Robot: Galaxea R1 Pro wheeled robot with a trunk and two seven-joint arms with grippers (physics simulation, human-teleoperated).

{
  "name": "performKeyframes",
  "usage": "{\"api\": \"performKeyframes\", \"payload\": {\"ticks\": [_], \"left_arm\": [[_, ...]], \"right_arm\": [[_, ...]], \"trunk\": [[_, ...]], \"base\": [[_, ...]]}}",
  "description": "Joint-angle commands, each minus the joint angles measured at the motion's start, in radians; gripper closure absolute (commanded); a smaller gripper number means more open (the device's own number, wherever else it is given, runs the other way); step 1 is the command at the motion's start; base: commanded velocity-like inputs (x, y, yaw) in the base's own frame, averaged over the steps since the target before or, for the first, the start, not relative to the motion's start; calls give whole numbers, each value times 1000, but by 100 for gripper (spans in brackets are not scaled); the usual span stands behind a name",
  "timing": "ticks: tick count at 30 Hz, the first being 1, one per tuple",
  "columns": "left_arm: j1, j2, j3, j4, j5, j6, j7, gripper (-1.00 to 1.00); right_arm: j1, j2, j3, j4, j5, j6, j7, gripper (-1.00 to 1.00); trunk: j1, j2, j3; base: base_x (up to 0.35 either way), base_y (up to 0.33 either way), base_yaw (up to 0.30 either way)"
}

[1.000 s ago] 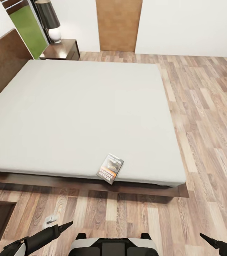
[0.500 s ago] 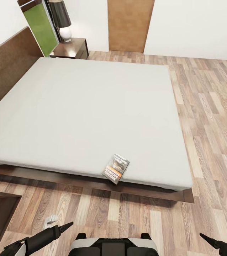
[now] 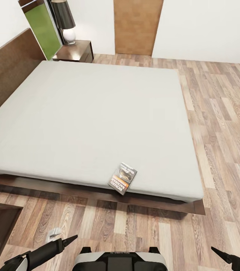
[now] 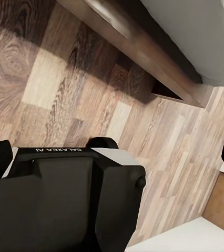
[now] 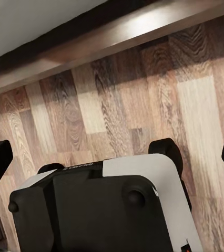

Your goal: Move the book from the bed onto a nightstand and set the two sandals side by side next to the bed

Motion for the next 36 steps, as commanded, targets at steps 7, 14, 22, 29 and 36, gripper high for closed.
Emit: {"api": "performKeyframes", "payload": {"ticks": [7,14,22,29,36], "left_arm": [[0,-1,1,0,5,10,-4,-100],[0,-1,1,0,5,10,-4,-100],[0,0,2,0,5,10,-4,-100],[0,5,10,-2,7,13,-4,-100],[0,7,80,-6,7,12,-5,-100]], "right_arm": [[0,1,-8,1,6,3,11,-100],[0,5,-4,-8,6,16,14,-100],[-2,148,14,-69,8,109,7,-100],[-5,297,15,-222,74,219,3,-100],[-10,408,16,-247,122,248,-107,-100]], "trunk": [[0,-1,-1],[0,-1,-1],[0,-1,-1],[0,-1,-1],[0,-1,-1]], "base": [[0,0,0],[0,0,0],[0,0,0],[0,0,0],[0,0,0]]}}
